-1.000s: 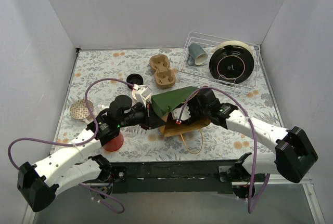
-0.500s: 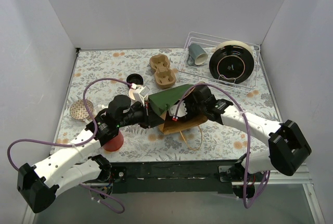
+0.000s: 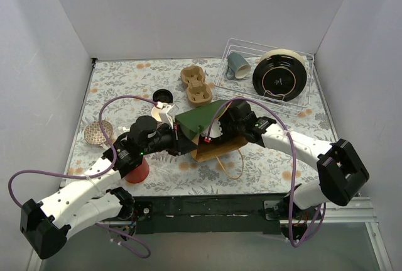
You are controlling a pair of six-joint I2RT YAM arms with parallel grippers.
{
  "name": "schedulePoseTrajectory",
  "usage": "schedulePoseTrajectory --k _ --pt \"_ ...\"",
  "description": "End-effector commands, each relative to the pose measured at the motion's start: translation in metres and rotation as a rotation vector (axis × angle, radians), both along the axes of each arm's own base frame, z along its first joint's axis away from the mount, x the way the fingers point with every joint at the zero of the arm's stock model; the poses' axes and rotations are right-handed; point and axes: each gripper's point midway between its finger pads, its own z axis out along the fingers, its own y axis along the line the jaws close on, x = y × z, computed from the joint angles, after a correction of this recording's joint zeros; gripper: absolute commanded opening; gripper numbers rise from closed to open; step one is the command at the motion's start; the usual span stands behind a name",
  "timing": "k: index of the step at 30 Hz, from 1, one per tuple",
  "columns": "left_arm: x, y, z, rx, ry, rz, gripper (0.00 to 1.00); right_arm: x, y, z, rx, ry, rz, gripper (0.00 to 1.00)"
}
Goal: Pack the takeout coffee
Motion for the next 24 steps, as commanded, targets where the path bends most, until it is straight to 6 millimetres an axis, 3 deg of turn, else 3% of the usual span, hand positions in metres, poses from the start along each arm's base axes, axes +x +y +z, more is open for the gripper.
schedulePoseTrajectory --k 1,8,13,18,23,24 --pt "-0.020 -0.002 0.006 -0.015 0.040 -0.080 0.00 -0.009 -0.026 -0.038 -0.093 0.150 -0.102 0.22" --pt "-0.014 -0.006 0.017 -0.029 0.026 -0.074 0.00 -0.012 -0.026 0.000 -0.031 0.128 -0.118 0.43" --pt "-0.013 -0.009 0.020 -0.042 0.033 -0.075 0.00 -0.024 -0.029 0.012 0.017 0.141 -0.119 0.63" --pt "-0.011 -0.013 0.025 -0.046 0.037 -0.082 0.00 -0.032 -0.038 0.016 0.019 0.146 -0.133 0.73" --pt "-0.007 -0.016 0.026 -0.039 0.040 -0.085 0.00 -0.034 -0.044 0.034 0.036 0.119 -0.149 0.82" --pt "-0.007 -0.016 0.026 -0.035 0.042 -0.084 0.00 -0.035 -0.045 0.037 0.035 0.116 -0.153 0.97"
